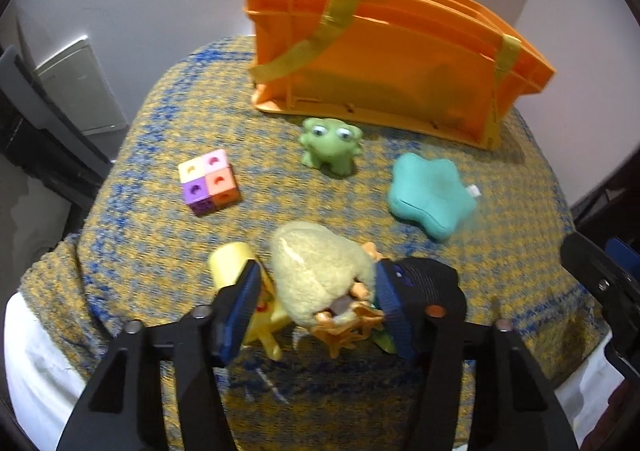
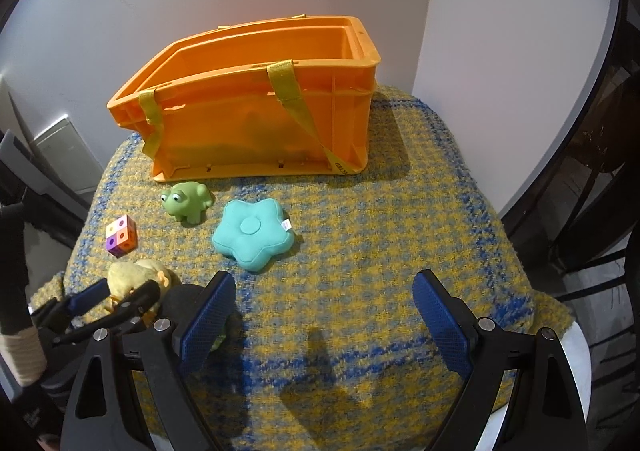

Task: Organize objects
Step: 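Grasp the beige plush with orange star toy with the left tool while the right tool grasps the black-green ball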

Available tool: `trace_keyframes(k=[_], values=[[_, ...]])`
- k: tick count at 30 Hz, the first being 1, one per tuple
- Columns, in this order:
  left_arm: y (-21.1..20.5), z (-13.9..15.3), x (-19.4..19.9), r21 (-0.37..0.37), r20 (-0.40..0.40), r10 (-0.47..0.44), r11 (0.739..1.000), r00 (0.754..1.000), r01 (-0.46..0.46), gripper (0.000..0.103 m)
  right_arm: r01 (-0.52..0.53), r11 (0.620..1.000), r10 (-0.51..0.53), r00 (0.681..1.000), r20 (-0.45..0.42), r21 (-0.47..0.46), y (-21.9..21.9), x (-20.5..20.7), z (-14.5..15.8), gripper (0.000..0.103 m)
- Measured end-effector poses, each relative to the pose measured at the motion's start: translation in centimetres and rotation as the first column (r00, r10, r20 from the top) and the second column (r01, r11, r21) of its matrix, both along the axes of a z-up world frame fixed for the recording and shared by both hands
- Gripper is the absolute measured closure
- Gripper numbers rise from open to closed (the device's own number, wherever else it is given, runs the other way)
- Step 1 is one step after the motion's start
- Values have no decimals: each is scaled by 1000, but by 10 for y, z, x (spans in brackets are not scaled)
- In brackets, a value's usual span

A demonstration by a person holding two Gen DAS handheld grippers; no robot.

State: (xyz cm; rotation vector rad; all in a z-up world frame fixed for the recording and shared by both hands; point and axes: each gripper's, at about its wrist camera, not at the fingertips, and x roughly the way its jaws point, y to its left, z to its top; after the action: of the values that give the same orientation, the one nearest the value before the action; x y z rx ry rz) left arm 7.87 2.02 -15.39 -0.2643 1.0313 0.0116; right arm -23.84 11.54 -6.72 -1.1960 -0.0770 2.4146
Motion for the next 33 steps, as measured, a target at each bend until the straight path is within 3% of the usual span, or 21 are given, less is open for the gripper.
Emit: trace_keyframes(k=[8, 19, 33], values=[[5, 7, -7, -33, 4, -8, 999, 1000, 8, 57, 11, 1000, -11, 1000, -14, -11, 1, 3, 5, 13], [37, 26, -29, -2, 70, 59, 998, 996, -59, 57, -18, 999, 18, 1000, -14, -35, -9, -4, 2, 13], [87, 18, -59, -24, 68, 143, 990, 987, -142, 57, -93, 992, 103, 989, 110, -90, -50, -33, -47, 13]])
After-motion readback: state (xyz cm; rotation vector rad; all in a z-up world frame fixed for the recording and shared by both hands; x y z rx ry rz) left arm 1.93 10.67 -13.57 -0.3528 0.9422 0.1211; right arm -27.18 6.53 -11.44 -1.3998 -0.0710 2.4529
